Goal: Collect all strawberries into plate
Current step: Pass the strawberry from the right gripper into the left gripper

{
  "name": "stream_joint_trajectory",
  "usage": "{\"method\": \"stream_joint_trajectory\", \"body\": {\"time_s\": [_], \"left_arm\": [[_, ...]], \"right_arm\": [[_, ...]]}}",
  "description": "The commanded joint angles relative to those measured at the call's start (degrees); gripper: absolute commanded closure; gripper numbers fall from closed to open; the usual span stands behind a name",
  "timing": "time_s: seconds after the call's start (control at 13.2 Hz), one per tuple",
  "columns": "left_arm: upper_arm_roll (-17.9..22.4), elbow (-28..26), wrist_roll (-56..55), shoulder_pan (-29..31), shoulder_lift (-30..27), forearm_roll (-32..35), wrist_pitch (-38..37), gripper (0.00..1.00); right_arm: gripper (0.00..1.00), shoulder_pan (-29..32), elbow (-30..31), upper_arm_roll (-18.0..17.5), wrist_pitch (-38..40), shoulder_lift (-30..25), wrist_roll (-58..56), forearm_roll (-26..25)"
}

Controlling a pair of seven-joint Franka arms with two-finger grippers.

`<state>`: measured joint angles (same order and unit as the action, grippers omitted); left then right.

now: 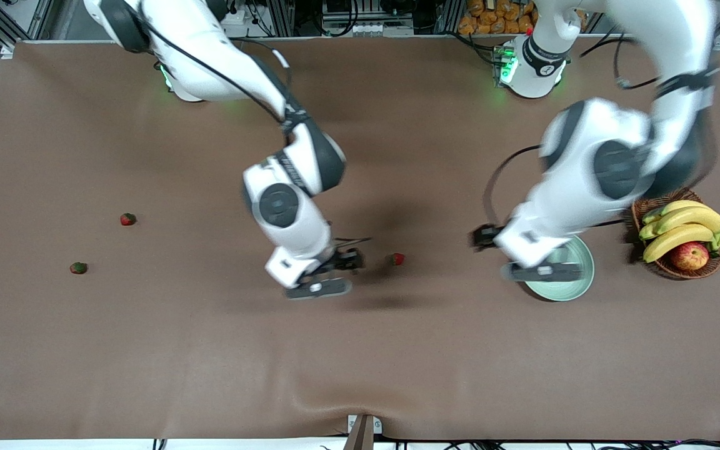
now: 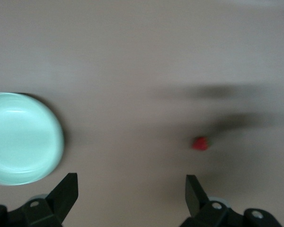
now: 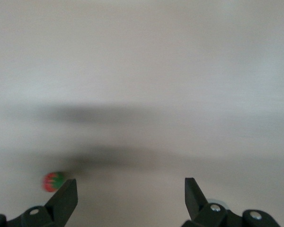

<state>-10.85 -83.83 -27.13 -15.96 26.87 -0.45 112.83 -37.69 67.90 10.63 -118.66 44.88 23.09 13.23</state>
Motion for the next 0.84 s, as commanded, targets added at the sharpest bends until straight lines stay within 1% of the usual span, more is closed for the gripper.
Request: {"method": "stream_joint_trajectory", "body": {"time_s": [0.0, 0.15, 0.23, 0.38, 0.53, 0.68, 0.76], "left_arm": [[0.7, 2.3, -11.0, -5.6, 7.0, -0.2, 6.8, 0.00], [0.7, 2.2, -15.0, -9.0, 11.8, 0.0, 10.7, 0.00], [0.7, 2.1, -15.6, -9.9, 13.4, 0.2, 12.1, 0.00], [1.0, 1.9, -15.6, -11.5, 16.3, 0.5, 14.7, 0.00], [1.1, 1.8, -15.5, -12.9, 19.2, 1.0, 18.2, 0.00], [1.2, 1.7, -15.1, -13.4, 20.3, 3.8, 18.6, 0.08], [1.2, 1.7, -14.8, -13.5, 20.9, 4.8, 18.7, 0.12]], "right_arm": [[0.00, 3.7, 11.2, 2.5, 2.0, -9.4, -3.6, 0.1], [0.00, 7.7, 18.0, 3.5, 2.0, -13.9, -7.0, 0.0], [0.00, 9.1, 20.3, 4.9, 2.2, -15.3, -8.8, -0.8], [0.00, 11.8, 21.8, 8.8, 8.6, -16.1, -11.9, -1.4], [0.00, 15.1, 23.0, 10.6, 12.1, -16.3, -15.1, -1.7], [0.00, 16.9, 25.4, 13.4, 12.5, -16.4, -20.1, -2.3], [0.00, 18.3, 27.4, 14.1, 12.4, -16.4, -22.2, -2.3]]}}
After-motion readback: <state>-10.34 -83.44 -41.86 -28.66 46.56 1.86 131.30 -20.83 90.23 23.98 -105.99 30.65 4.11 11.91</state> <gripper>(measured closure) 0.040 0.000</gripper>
